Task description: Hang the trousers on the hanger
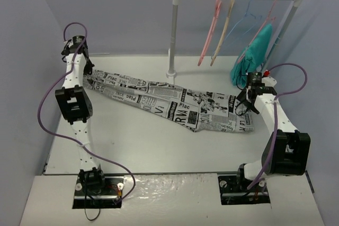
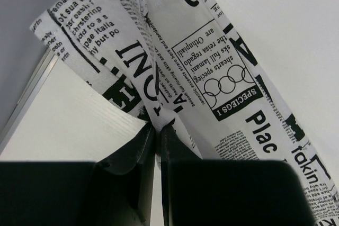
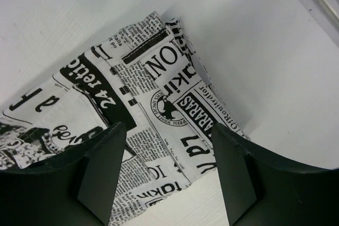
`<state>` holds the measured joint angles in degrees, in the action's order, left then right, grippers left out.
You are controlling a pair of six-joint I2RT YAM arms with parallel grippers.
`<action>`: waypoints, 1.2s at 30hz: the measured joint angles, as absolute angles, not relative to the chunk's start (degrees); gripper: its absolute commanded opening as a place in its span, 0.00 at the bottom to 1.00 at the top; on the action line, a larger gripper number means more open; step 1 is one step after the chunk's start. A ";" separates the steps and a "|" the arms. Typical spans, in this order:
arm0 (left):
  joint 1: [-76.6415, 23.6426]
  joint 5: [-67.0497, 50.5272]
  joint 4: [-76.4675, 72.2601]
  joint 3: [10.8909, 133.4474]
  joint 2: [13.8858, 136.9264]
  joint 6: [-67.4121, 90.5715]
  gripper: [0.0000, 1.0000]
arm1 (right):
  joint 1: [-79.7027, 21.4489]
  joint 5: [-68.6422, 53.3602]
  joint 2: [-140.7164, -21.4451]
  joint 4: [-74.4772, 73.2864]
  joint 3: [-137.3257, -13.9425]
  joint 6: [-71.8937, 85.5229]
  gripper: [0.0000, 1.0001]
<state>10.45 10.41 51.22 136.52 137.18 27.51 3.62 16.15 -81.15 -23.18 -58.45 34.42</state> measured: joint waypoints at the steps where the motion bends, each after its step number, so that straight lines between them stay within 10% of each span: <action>1: 10.49 10.41 51.05 137.28 138.04 27.37 0.35 | 3.62 15.54 -80.97 -22.90 -57.66 34.27 0.62; 8: 11.91 9.12 46.87 138.04 141.09 26.12 0.82 | 2.11 11.10 -77.39 -21.44 -53.53 31.23 0.62; 15: 14.26 5.86 41.27 133.81 139.15 24.59 0.91 | -6.40 8.18 -73.72 -18.88 -52.09 29.92 0.63; 22: 17.03 2.78 36.31 122.51 130.27 24.49 0.87 | -12.02 5.23 -73.87 -15.07 -47.89 30.37 0.64; 32: 20.69 -5.08 29.64 107.66 124.46 26.56 0.43 | -22.69 5.56 -84.11 -8.10 -49.99 30.84 0.48; 36: 18.82 -8.15 27.05 101.45 124.11 25.93 0.43 | -24.46 6.60 -89.38 -5.99 -51.85 31.18 0.41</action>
